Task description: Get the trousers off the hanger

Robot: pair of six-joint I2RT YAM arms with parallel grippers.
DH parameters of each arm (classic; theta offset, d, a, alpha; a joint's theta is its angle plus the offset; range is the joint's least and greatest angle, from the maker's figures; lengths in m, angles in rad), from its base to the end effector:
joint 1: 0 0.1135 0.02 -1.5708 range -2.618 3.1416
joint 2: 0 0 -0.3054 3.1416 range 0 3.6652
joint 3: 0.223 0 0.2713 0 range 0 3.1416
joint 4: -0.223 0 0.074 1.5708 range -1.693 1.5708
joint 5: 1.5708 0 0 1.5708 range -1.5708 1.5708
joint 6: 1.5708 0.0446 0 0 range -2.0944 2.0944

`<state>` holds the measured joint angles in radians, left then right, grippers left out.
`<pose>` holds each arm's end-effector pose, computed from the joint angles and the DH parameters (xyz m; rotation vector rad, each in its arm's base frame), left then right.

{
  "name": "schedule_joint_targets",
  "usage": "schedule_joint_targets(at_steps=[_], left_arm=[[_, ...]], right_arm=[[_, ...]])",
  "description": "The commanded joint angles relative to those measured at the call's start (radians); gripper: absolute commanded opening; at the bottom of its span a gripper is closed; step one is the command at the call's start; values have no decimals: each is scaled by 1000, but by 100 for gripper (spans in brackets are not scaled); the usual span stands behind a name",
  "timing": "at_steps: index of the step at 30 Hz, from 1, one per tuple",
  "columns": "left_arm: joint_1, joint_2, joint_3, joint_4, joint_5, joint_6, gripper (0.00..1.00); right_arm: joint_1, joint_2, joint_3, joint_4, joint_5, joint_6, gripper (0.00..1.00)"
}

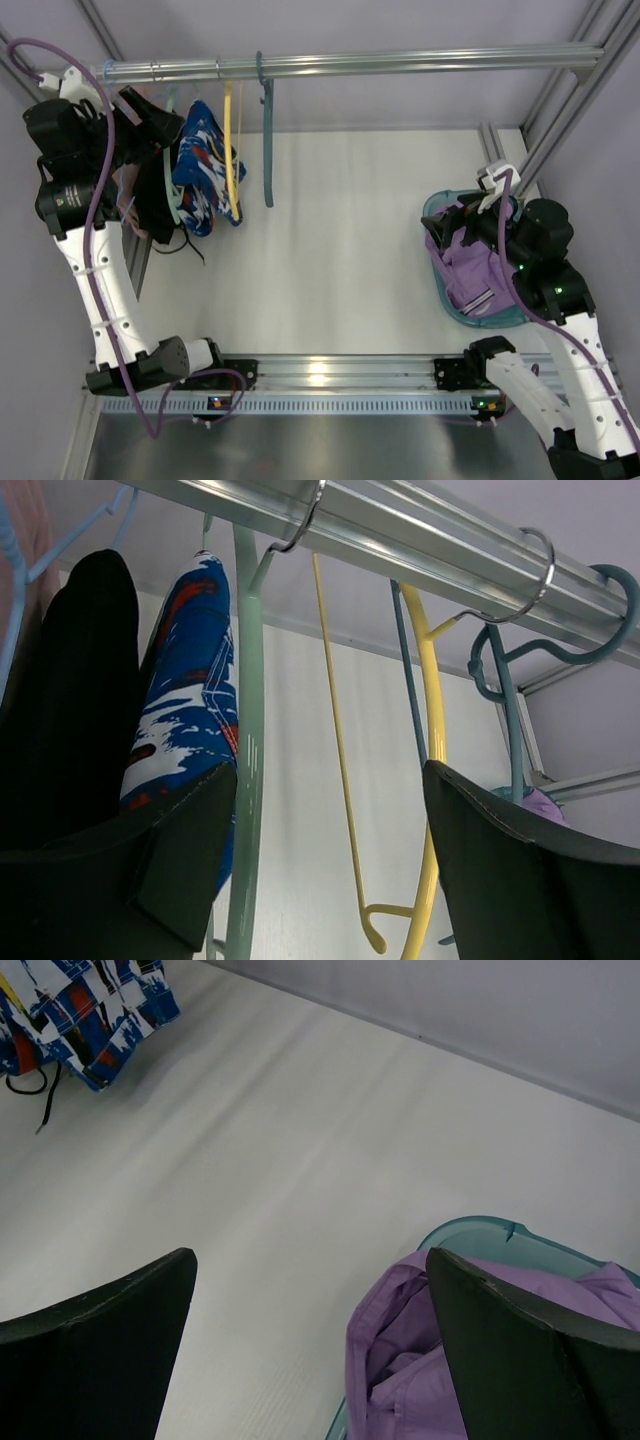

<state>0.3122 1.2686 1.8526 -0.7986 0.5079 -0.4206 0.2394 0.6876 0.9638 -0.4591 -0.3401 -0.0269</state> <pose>0.2228 0.0491 0.5769 -0.2854 1.7655 -0.5301 0.1289 0.0468 0.4161 -0.4793 1.6985 0.4524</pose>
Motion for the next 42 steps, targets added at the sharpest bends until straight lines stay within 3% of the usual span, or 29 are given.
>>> schedule_joint_targets(at_steps=[1,7,13,19,20,21,22,24,28,42], left_arm=[[25,14,-12,45,33,40,81],[36,25,-53,47,67,63,80],[77,37,-154,157,374,-27,73],[152,32,-339,468,567,-289,65],[166,6,-374,539,581,-388,64],[172,-6,-412,741,602,-452,63],[179,-23,-490,853,616,-597,61],[179,-22,-527,1032,618,-690,60],[179,3,-558,1178,624,-831,58],[169,52,-547,1224,624,-909,56]], right_arm=[[5,-13,23,13,6,-18,99],[5,-13,21,10,9,-16,99],[6,-5,27,8,13,-16,100],[5,-5,16,14,10,-13,99],[5,-3,15,16,10,-13,99],[6,-3,13,17,9,-11,99],[6,-3,13,17,10,-13,99],[5,-2,13,16,9,-13,99],[5,-5,12,13,12,-16,99],[5,-3,3,23,9,-8,99]])
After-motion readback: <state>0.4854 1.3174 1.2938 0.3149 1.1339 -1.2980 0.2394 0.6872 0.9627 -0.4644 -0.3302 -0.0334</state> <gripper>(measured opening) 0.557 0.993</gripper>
